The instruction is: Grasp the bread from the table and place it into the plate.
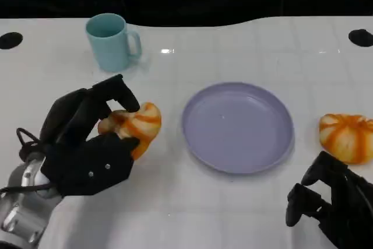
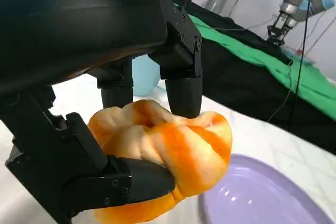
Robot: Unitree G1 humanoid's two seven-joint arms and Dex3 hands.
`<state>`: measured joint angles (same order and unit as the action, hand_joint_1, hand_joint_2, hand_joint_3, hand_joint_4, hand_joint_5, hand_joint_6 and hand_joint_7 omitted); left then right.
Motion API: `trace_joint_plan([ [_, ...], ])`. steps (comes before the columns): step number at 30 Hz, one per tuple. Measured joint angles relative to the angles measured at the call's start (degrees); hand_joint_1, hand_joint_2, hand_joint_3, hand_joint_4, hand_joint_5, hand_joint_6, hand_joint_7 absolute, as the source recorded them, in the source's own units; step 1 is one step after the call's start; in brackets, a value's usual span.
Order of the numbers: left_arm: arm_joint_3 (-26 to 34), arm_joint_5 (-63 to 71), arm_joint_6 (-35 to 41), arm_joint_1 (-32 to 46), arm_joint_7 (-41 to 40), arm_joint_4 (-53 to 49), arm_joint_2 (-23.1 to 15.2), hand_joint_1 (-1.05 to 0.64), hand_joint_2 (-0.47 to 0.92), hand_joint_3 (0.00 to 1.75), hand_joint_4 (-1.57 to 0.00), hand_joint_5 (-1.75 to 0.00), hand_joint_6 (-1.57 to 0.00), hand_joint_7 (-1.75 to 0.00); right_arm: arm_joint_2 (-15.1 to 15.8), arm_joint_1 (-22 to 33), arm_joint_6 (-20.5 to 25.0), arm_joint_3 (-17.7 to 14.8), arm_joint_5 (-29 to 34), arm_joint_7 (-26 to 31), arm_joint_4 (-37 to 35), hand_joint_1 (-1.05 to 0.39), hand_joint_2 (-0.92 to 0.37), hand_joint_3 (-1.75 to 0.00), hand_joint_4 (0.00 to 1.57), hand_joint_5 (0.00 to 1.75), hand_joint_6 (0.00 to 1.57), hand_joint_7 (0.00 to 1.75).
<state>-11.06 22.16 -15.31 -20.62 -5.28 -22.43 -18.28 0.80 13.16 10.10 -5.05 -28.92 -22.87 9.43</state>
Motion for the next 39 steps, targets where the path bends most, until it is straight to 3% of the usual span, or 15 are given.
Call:
trace_joint_plan([
  [10, 0.60, -0.04, 0.87, -0.39, 1.24, 0.97, 1.39, -0.12, 0.36, 1.46, -0.90, -1.75, -0.74, -1.75, 0.02, 0.03, 0.00, 0.01, 0.07, 0.15, -0.01, -0.59, -0.92, -0.38, 0.75, 1.75, 0.59, 1.59],
  [20, -3.79, 4.83, -6.56, -12.89, -1.91, -7.74, 6.34, -0.10, 0.37, 1.42, -0.89, -1.75, -0.71, -1.75, 0.09, -0.33, -0.21, -0.09, -0.05, -1.12, -0.27, -0.59, -0.92, -0.39, 0.75, 1.75, 0.59, 1.61],
  [39, -5.30, 6.90, -8.97, -15.26, -3.96, -12.59, 9.17, -0.09, 0.30, 1.49, -0.91, -1.75, -0.73, -1.75, -0.59, -0.18, -1.03, -0.01, 0.13, -0.80, -0.56, -0.60, -0.92, -0.38, 0.75, 1.75, 0.58, 1.60],
])
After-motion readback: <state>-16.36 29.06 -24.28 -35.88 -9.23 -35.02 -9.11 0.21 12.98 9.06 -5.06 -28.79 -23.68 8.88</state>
